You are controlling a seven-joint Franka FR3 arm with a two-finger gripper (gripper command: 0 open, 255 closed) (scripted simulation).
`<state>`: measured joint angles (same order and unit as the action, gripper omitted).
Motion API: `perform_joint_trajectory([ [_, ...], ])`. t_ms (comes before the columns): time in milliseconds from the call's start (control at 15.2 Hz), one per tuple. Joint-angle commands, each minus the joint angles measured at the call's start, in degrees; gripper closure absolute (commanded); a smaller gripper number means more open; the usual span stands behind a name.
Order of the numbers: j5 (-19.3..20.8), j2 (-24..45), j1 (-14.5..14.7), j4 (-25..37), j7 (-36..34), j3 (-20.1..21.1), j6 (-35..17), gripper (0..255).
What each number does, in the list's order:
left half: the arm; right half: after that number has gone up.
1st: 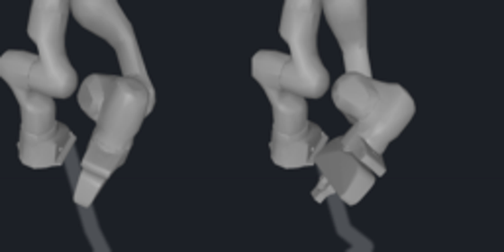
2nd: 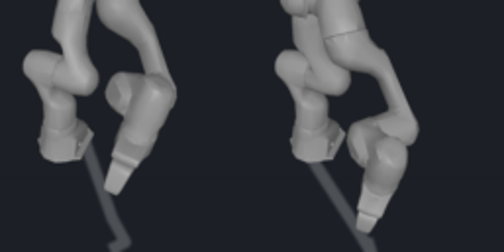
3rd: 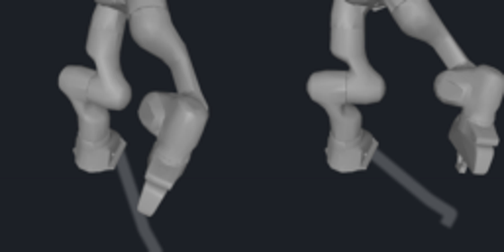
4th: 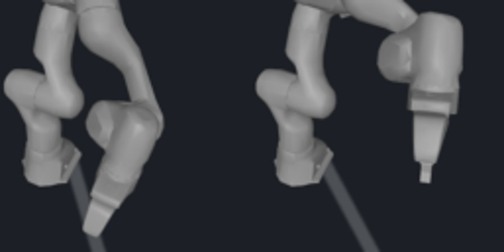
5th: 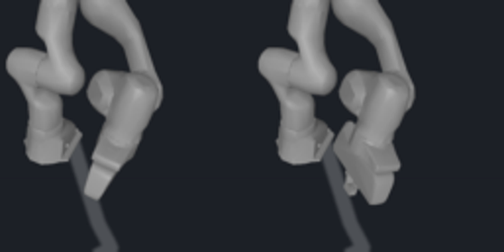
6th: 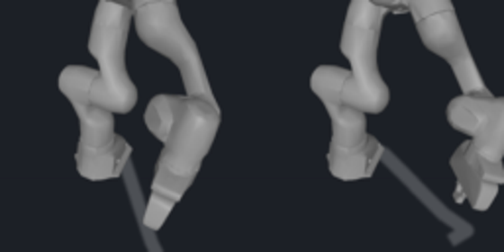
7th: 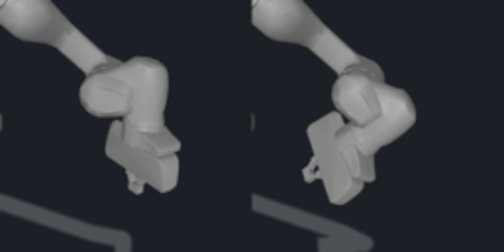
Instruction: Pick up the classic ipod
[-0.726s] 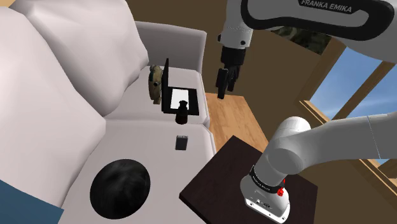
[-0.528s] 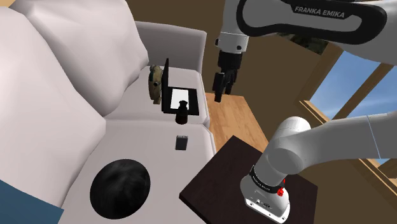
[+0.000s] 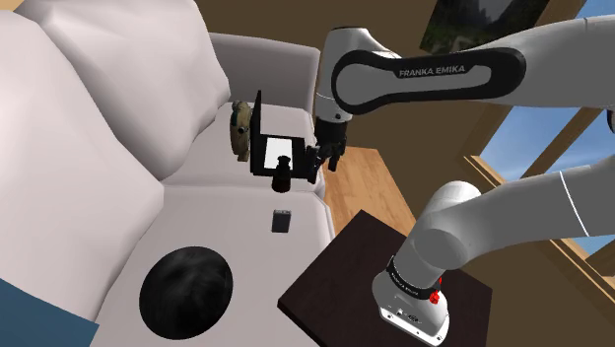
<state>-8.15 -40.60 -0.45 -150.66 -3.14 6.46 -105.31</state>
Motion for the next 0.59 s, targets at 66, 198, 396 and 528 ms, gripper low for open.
perform_joint_trajectory([
  [66, -0.9, 4.1, -0.4, -2.4, -2.9, 2.0, -7.7, 0],
  [198, -1.2, 7.5, -0.9, -3.6, -4.6, 3.1, -13.0, 0],
  [396, -1.4, 13.6, -1.8, -4.8, -7.3, 4.7, -21.1, 0],
  [528, -1.1, 18.1, -2.5, -5.0, -9.2, 5.8, -26.4, 0],
])
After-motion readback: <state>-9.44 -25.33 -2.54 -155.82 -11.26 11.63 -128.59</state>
